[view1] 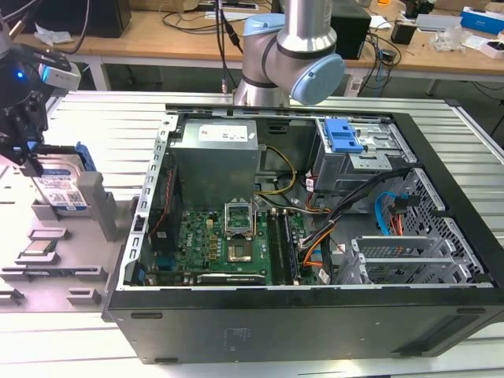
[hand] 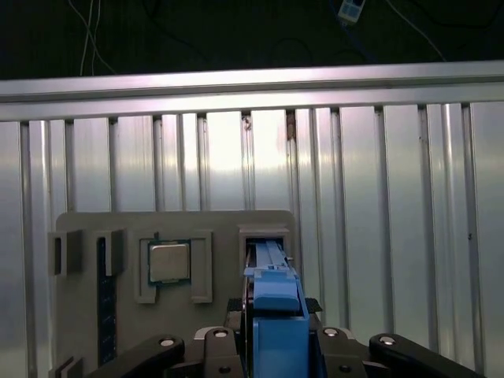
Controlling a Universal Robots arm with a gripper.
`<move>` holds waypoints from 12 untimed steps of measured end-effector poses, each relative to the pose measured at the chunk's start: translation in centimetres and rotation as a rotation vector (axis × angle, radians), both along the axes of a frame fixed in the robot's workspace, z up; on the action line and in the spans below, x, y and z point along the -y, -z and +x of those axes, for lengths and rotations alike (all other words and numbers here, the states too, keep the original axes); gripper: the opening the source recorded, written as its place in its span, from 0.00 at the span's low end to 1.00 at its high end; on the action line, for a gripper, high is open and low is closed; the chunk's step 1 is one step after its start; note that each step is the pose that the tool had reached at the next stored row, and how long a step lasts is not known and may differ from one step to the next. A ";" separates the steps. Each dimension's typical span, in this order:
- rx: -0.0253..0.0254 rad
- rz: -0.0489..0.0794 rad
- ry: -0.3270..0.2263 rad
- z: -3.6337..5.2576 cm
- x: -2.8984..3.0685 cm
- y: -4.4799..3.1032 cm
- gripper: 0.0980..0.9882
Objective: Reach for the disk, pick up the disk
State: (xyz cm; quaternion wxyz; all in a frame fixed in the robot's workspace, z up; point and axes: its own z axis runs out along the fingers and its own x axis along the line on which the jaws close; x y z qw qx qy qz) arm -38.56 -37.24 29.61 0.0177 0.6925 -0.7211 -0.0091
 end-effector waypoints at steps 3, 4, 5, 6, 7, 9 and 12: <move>0.0000 0.000 0.000 0.00 0.00 -0.59 0.30; -0.0001 0.000 0.000 0.00 0.00 -0.93 0.30; -0.0001 0.000 0.000 0.00 0.00 -1.22 0.30; -0.0001 0.000 0.000 0.00 0.00 -1.40 0.30; 0.0000 0.000 0.000 0.00 0.00 -1.59 0.30; 0.0000 0.000 0.000 0.00 0.00 -1.99 0.30; -0.0001 0.000 0.000 0.00 0.00 -2.59 0.30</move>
